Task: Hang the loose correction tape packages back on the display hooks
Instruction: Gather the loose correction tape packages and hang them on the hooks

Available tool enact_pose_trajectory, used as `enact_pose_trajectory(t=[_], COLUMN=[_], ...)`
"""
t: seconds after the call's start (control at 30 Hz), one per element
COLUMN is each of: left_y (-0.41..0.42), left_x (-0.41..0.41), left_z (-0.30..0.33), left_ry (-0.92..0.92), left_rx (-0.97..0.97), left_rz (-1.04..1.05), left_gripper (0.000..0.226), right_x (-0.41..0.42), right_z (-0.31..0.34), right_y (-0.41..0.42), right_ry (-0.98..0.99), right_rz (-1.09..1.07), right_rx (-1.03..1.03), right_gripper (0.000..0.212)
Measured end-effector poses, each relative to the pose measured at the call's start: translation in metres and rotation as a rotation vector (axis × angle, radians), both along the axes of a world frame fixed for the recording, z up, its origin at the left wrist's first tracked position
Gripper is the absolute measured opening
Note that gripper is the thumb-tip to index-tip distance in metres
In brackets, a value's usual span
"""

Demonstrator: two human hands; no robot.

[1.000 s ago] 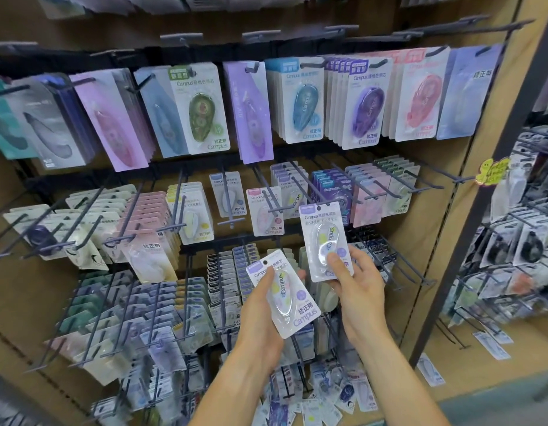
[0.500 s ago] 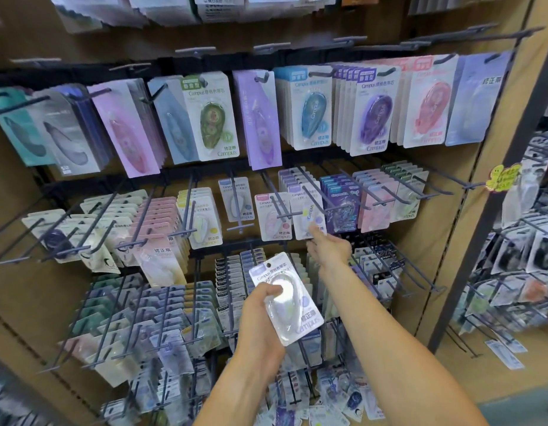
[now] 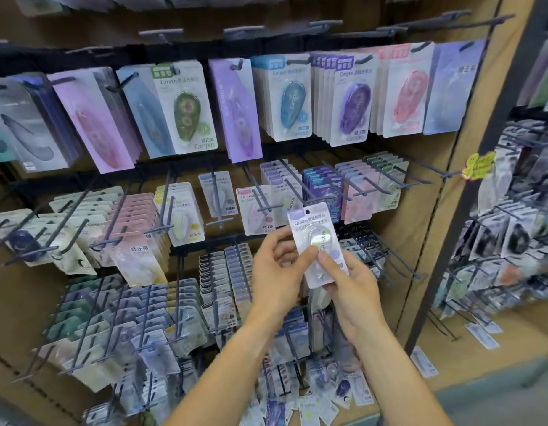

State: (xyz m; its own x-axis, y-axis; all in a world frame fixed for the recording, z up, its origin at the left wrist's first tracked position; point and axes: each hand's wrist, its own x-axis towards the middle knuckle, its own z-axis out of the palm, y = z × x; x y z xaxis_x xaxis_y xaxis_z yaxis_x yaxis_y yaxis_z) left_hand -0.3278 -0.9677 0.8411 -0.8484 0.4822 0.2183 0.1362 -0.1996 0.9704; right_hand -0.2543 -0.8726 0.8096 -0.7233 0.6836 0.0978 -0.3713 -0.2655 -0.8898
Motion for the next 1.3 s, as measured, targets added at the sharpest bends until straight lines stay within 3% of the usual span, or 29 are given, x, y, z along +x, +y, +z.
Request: enact_pose_trajectory(t=[0.57,0.83,0.9,1.07,1.17,1.3], left_y=[0.024,0.003,-0.020,-0.093,-0.133,-0.151], left_x=[-0.030,-0.049,-0.042,-0.015,0.011,0.034], left_z=[0.001,-0.019,-0.045,-0.156,-0.227,-0.293], left_ry=[-0.024,0.064,0.089,0.052,0.052,0.068], left_rx=[-0.025,-0.271,-0.369,-0.775,-0.986,-1.168], left_rz=[0.091,0.018,-0.009,-0.246,-0.343,-0.460], left_gripper=[0.031,0.041,0.032,0.020,0.008,0.011], right_x=[-0.058,-0.116,-0.091,0.033,0.114,0.195], right_z=[0.008,0.005,-0.021,-0.107,-0.154,-0.204], right_y=[0.019,0.043,0.042,0.020,0.002,-0.024], right_ry=[-0.070,-0.222,-0.357,-0.551,-0.648,-0.748], right_rz=[-0.030,-0.071,-0.082,-0.149,-0.270,-0.359], right_rx=[-0.186,-0.293,-0.209,0.083,0.061,-0.002], right_gripper=[0.017,0.050,0.058,0.023,0.022,0.016])
